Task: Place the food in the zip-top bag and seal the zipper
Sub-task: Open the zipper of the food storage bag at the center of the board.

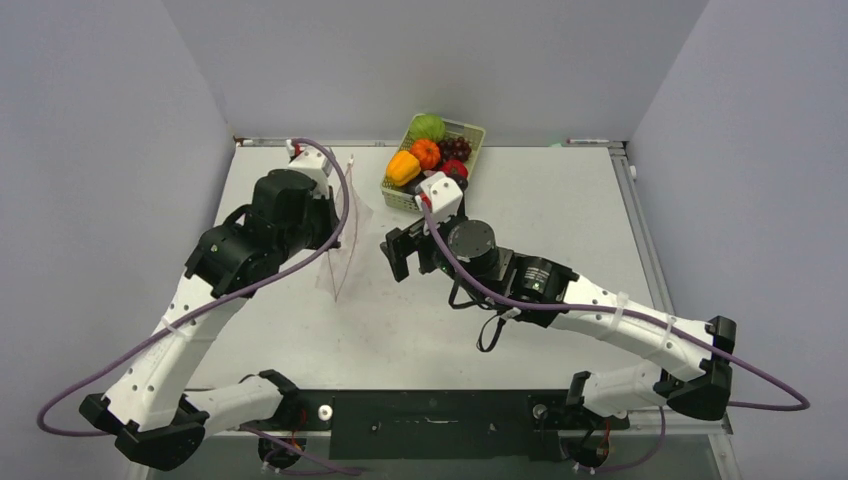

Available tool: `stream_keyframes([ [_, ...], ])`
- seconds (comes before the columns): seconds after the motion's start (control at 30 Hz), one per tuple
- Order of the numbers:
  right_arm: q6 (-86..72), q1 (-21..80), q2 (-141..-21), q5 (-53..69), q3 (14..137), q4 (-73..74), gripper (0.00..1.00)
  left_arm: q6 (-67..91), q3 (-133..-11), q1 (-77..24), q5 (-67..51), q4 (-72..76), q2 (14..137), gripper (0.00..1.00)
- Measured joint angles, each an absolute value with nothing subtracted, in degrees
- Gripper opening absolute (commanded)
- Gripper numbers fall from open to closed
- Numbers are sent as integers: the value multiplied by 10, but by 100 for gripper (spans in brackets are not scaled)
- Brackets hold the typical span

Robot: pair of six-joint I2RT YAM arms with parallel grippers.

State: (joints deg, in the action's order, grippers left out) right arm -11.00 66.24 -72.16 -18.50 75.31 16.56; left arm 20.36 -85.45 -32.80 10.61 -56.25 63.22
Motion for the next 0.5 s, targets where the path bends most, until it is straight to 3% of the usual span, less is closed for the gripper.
stream_keyframes([
  [0.5, -213, 662, -804, -218, 781, 111, 98, 248, -854, -472, 294, -564, 667, 0],
])
